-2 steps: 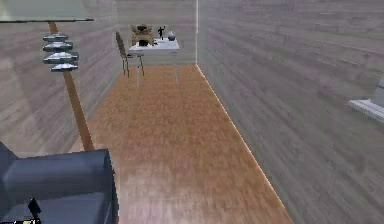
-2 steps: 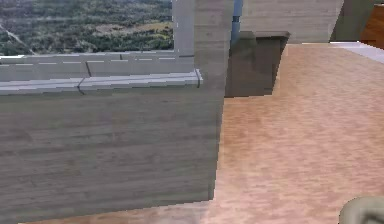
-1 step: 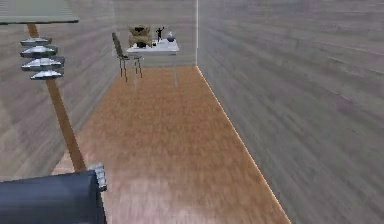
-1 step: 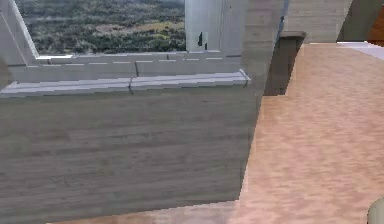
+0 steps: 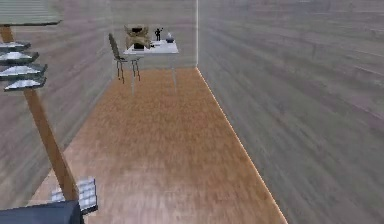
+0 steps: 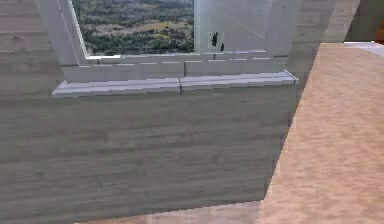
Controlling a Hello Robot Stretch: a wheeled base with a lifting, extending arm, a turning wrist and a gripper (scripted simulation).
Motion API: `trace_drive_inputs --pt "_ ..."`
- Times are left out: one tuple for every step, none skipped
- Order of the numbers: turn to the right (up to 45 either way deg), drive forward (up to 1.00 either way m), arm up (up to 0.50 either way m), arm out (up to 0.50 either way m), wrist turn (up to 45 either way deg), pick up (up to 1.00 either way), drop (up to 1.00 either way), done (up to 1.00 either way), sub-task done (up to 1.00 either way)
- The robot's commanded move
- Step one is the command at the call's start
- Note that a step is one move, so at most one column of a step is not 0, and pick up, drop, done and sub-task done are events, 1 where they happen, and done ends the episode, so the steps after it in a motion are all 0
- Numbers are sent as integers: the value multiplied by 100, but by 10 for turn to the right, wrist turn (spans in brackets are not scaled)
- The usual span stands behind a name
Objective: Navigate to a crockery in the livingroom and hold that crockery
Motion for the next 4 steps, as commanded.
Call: trace_drive_inputs --pt "0 100 0 0 0 0 0 0 0" --pt "30 0 0 0 0 0 0 0 0" --pt "0 100 0 0 0 0 0 0 0" --pt "0 100 0 0 0 0 0 0 0"
